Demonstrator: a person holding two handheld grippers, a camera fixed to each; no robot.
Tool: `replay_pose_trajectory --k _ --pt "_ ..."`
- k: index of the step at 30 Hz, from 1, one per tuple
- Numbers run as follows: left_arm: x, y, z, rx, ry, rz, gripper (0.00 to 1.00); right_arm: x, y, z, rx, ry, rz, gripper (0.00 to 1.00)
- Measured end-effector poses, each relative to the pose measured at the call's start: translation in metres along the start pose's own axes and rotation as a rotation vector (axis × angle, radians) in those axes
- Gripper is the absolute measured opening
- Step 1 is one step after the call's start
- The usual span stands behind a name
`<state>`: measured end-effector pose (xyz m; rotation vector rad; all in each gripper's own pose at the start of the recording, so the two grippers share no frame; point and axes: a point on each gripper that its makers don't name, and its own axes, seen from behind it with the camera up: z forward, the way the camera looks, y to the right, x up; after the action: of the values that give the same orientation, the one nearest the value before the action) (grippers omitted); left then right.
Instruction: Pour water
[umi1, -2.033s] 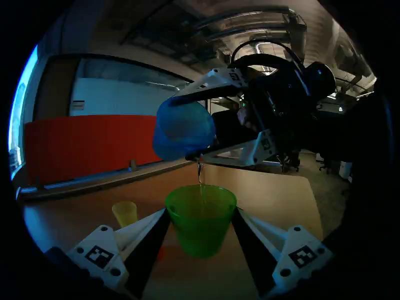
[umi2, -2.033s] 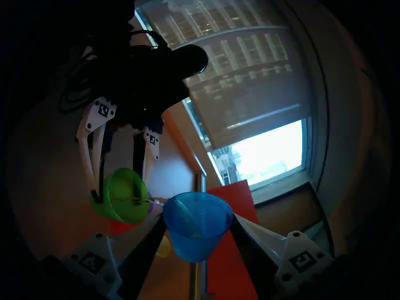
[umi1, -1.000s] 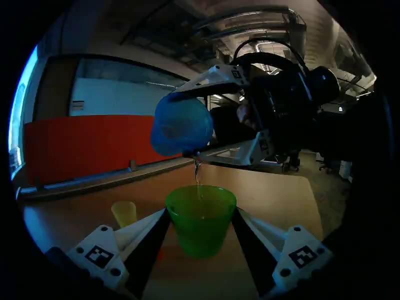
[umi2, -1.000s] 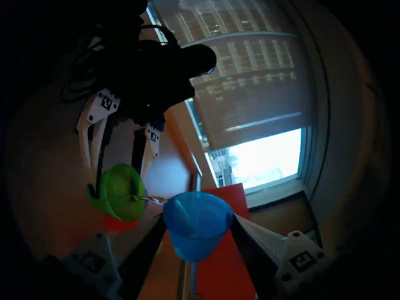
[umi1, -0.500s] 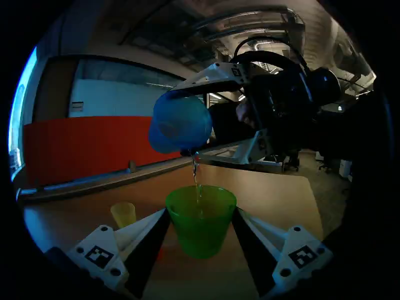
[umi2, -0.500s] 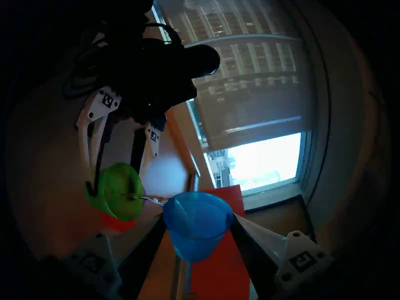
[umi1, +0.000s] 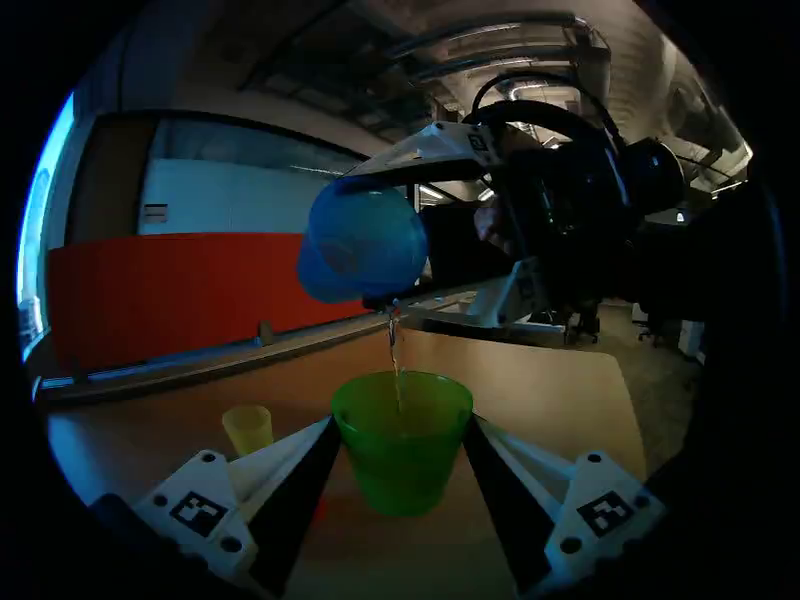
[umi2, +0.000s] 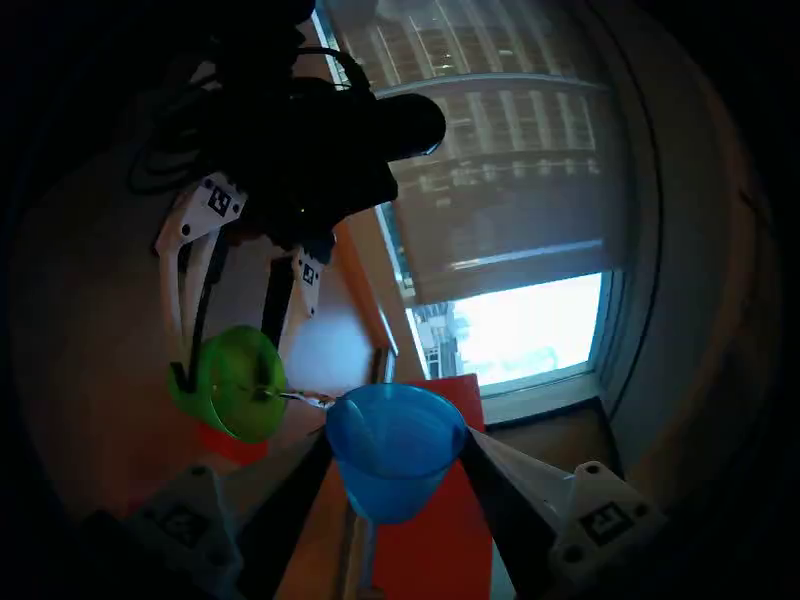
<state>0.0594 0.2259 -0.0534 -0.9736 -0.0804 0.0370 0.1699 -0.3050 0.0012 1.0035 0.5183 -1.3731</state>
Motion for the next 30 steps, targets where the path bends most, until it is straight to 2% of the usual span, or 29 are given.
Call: replay_pose_trajectory --k 30 --pt "0.0 0.0044 0.0006 -0.007 0.002 0.003 0.85 0.0084 -0.0086 -0.0013 0.002 0.001 -0.082 0.91"
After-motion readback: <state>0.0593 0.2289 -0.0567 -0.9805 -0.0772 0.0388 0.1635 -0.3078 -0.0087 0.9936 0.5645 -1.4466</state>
